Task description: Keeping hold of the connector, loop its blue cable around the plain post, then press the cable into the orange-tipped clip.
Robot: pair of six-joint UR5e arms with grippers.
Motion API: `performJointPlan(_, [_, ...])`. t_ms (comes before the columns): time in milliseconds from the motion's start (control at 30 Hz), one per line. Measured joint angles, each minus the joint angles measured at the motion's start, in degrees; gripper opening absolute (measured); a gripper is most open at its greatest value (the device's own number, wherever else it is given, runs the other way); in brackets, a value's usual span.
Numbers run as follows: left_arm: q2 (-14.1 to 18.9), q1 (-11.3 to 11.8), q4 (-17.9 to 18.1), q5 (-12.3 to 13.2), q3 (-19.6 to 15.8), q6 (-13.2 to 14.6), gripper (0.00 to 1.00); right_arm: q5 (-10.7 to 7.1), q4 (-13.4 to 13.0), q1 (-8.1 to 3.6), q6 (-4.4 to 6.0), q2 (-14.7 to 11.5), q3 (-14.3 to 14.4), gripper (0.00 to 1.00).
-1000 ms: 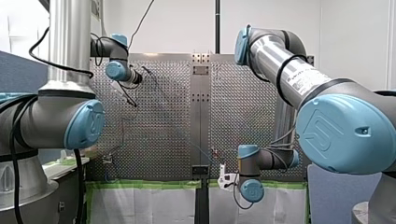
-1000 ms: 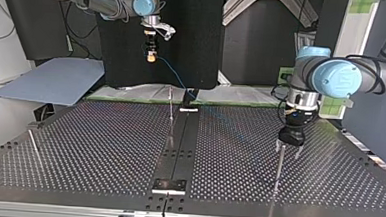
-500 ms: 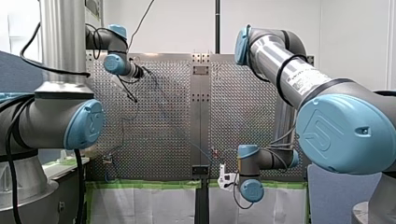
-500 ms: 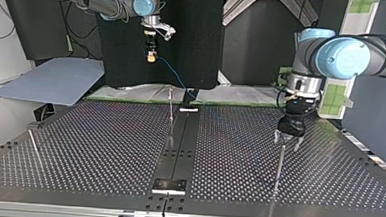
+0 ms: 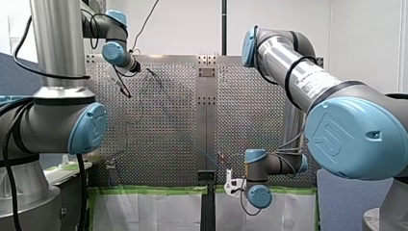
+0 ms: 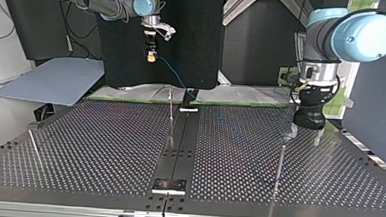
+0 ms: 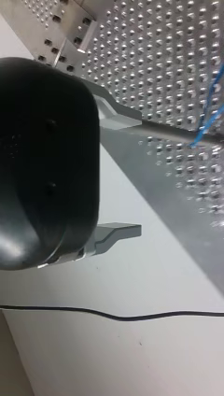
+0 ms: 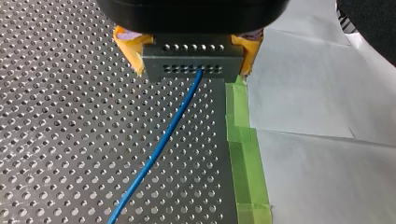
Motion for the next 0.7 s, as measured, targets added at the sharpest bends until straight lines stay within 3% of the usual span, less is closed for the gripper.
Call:
performJointPlan(300, [2.89,-0.91,-5.50,3.87,3.29,5.50,1.00,0.03,0.38,0.19,0.10,0.02,-0.03,0.00])
performJointPlan(700, [1.51,-3.64,-11.83,4.30,9.53,11.84,1.00,0.01,0.47,0.22,0.29,0.02,-0.11,0.00])
